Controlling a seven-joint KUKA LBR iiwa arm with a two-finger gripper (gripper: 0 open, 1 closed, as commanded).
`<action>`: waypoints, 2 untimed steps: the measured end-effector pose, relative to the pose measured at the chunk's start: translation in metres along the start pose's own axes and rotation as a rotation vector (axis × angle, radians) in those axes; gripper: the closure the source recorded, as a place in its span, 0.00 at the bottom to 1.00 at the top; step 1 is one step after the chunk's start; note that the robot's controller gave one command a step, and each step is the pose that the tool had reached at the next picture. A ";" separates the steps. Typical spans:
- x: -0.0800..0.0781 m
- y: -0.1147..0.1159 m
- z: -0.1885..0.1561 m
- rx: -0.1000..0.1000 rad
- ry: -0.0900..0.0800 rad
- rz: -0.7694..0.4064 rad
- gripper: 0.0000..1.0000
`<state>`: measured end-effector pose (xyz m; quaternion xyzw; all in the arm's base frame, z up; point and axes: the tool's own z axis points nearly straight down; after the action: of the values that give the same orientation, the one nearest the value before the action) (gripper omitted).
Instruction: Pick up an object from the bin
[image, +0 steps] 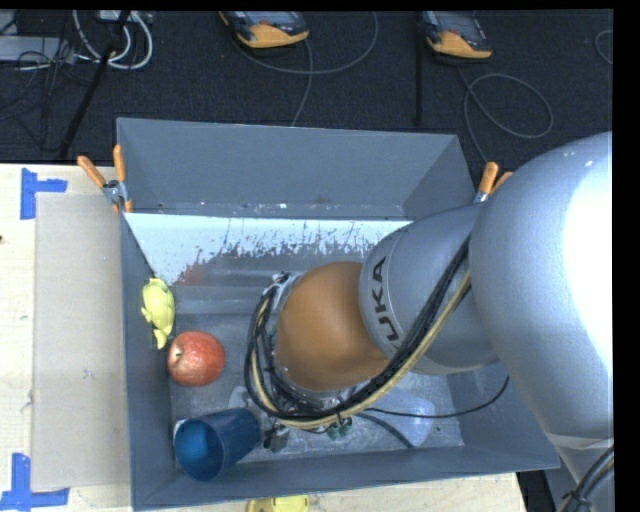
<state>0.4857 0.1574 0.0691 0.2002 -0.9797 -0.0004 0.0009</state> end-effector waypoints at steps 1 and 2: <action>0.005 0.009 -0.024 0.001 0.000 -0.003 1.00; -0.008 0.017 -0.038 0.001 -0.004 -0.023 1.00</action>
Offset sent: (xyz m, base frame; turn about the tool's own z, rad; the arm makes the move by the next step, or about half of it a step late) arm 0.0000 0.0184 0.0379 -0.0251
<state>0.4866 0.1761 0.1070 0.2115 -0.9774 -0.0005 -0.0010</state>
